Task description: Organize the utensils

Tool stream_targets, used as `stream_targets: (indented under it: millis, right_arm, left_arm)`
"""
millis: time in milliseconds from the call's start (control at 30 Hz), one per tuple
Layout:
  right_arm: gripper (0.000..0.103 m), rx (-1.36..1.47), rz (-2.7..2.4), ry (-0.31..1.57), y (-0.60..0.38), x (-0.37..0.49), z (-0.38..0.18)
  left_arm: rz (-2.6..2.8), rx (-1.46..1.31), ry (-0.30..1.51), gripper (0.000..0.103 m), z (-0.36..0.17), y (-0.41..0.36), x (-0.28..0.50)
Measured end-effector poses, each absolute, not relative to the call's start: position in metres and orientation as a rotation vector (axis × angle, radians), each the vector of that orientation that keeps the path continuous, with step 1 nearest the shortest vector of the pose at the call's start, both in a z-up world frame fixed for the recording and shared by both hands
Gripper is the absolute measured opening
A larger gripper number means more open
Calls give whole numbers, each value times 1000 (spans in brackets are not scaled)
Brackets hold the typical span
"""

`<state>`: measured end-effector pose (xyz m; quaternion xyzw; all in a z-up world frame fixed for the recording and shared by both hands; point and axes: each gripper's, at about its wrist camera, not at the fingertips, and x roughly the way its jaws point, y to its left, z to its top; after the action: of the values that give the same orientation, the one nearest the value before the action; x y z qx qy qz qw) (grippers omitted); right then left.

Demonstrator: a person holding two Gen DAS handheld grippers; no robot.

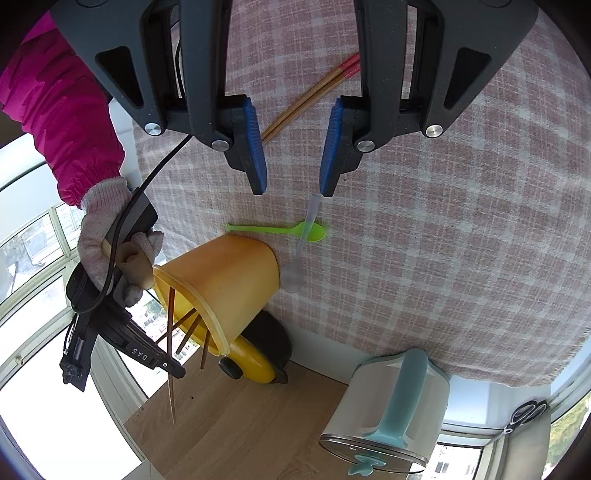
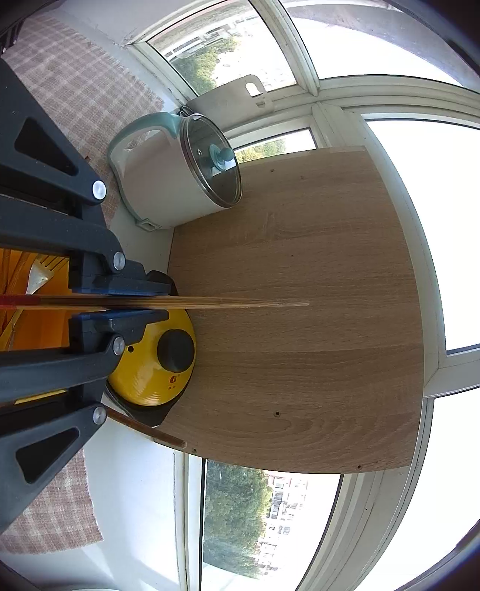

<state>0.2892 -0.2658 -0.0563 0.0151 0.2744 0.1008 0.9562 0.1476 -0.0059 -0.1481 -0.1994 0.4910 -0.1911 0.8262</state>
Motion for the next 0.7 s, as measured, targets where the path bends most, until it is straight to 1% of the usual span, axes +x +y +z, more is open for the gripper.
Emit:
stream_targets:
  millis: [33, 67, 100, 200, 433, 467, 500, 567, 600, 667, 700]
  right_arm:
    - [15, 40, 206, 562, -268, 289, -56]
    - [28, 51, 211, 566, -270, 288, -56]
    - [30, 55, 209, 566, -272, 287, -55]
    - [29, 54, 209, 573, -275, 282, -50]
    - [29, 45, 211, 564, -283, 260, -35]
    - [30, 51, 214, 571, -285, 257, -33]
    - [32, 53, 214, 578, -287, 253, -31]
    - [42, 63, 204, 570, -293, 243, -27]
    - [44, 65, 200, 569, -296, 238, -25]
    - [51, 71, 201, 585, -302, 229, -23]
    - [53, 75, 200, 596, -305, 224, -23]
  left_arm:
    - [-407, -421, 1044, 29, -148, -7, 148]
    - [-408, -419, 1045, 29, -148, -7, 148]
    - [-410, -417, 1045, 29, -148, -8, 148]
    - [-413, -411, 1046, 29, -148, -10, 147]
    - [-423, -380, 1044, 29, -147, -15, 147]
    - [-424, -373, 1043, 29, -147, -16, 147]
    - [-423, -362, 1040, 29, -147, -17, 147]
    - [-420, -330, 1033, 29, -147, -19, 146]
    - [-420, -316, 1031, 29, -147, -20, 145]
    - [-418, -286, 1029, 29, -149, -23, 145]
    - [-420, -268, 1028, 29, -150, -24, 144]
